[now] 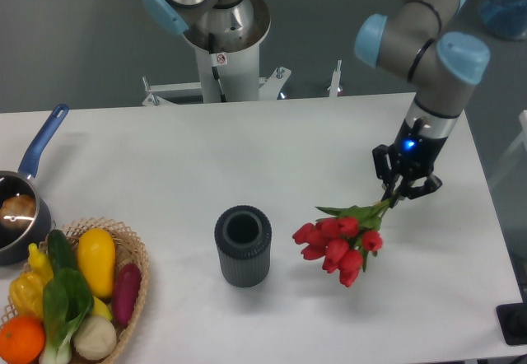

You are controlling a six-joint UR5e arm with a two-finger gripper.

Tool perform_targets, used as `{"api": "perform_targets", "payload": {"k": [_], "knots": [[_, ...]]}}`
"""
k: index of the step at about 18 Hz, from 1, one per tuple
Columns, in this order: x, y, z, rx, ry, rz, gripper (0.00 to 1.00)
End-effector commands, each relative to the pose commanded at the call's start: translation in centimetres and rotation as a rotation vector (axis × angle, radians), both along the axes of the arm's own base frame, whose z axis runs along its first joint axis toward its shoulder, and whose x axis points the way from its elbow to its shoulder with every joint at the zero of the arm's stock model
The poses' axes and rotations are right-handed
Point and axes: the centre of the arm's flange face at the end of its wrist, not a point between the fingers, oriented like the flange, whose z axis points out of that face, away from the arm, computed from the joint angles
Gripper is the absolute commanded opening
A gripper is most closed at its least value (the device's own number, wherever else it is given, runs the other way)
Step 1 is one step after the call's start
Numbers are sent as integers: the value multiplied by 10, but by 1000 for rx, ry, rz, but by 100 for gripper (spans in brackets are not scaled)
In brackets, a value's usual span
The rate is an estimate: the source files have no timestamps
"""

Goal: Pick up the flowers from the table
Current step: 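Lift the red tulip bunch up off the table by the stems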

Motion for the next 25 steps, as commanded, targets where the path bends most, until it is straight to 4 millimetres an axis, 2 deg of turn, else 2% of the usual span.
{"api": "perform_targets", "payload": {"k": [5,9,14,17,20,22,23,25], "knots": [[-7,14,37,151,-33,34,18],[-2,25,54,342,-105,16,18],[24,46,69,464,-171,-29,18],[35,56,70,551,-219,-59,18],[52,56,76,587,-241,-71,18],[66,64,83,606,-248,-94,18],[72,66,80,605,-257,-98,18],[75,63,80,605,-259,-94,18]]}}
